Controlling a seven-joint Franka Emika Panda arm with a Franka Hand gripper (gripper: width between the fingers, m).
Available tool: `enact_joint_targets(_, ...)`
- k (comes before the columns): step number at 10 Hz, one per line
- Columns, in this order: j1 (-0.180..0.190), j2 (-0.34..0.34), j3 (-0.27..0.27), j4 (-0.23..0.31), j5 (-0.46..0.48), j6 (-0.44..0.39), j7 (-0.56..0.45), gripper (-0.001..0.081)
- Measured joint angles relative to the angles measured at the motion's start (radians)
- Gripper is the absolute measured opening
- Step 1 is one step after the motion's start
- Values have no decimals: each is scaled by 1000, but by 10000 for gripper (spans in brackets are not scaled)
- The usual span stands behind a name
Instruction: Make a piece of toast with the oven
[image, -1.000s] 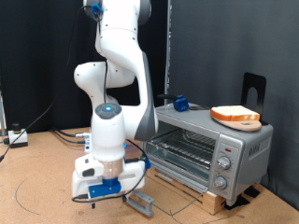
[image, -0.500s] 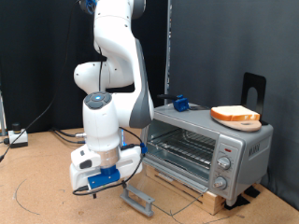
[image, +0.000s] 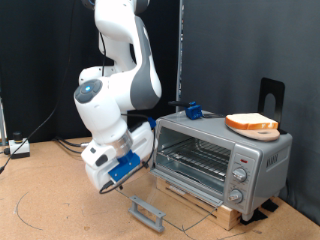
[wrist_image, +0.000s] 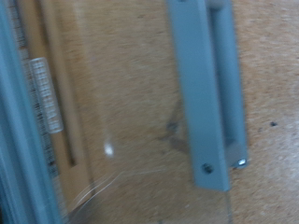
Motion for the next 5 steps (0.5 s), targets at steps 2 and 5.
enact_joint_targets(2, -4, -64, -6, 0, -3, -72, -26, 808)
enact_joint_targets(5, -10, -157, -14, 1, -47, -171, -11, 808)
